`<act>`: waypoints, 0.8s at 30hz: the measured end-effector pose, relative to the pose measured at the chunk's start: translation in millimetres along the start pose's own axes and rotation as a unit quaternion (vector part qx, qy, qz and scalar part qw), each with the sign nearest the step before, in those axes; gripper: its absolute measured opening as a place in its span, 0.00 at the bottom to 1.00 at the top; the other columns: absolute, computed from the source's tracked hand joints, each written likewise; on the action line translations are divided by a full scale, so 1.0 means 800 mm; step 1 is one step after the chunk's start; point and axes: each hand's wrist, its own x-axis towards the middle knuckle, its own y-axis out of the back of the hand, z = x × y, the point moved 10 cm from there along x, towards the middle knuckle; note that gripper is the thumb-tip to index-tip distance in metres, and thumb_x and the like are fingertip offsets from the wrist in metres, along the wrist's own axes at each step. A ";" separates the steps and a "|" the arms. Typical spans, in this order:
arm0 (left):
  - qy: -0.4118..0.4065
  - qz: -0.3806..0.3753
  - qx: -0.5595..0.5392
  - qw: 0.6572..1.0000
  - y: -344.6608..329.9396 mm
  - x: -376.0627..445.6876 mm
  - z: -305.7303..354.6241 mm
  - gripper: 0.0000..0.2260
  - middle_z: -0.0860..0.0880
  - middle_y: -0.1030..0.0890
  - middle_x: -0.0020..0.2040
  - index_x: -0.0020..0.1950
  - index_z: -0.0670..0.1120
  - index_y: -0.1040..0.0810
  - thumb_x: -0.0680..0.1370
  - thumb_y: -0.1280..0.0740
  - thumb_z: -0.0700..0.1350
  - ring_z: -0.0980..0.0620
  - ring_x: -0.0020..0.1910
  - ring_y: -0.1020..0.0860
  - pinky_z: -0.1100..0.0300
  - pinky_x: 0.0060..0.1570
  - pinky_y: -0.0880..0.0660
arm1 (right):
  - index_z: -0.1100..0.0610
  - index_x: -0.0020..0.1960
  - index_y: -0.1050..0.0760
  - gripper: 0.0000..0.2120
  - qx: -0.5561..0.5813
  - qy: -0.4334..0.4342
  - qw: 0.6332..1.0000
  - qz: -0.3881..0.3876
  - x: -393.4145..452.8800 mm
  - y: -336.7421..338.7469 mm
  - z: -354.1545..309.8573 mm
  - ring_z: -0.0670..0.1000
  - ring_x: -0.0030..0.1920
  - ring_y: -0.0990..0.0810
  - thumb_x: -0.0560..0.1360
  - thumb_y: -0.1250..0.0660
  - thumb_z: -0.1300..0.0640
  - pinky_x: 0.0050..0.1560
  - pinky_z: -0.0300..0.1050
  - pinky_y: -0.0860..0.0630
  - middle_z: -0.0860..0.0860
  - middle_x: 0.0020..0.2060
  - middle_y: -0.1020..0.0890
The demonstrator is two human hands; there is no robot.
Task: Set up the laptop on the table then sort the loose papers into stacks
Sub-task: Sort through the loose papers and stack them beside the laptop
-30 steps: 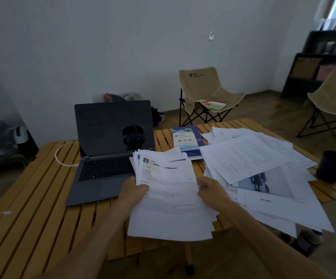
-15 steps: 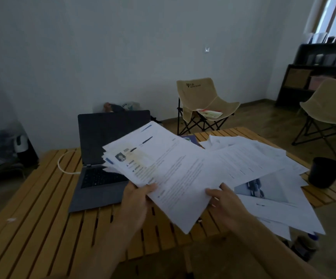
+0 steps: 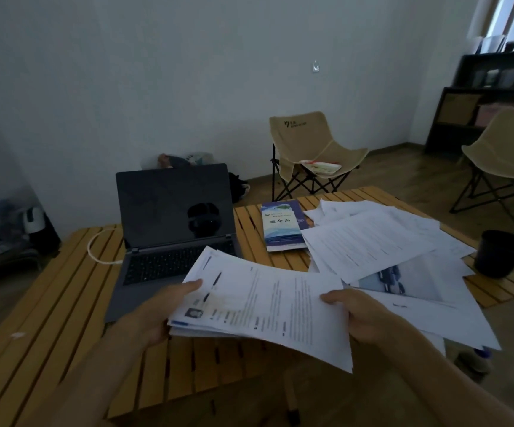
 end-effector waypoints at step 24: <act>-0.221 0.053 0.112 0.967 0.027 -0.033 0.048 0.16 0.48 0.16 0.54 0.62 0.47 0.22 0.76 0.31 0.35 0.48 0.52 0.16 0.50 0.49 0.19 | 0.55 0.61 0.24 0.41 -0.141 0.238 0.957 -0.085 -0.029 -0.039 -0.050 0.59 0.52 0.15 0.55 0.19 0.35 0.50 0.61 0.17 0.56 0.52 0.15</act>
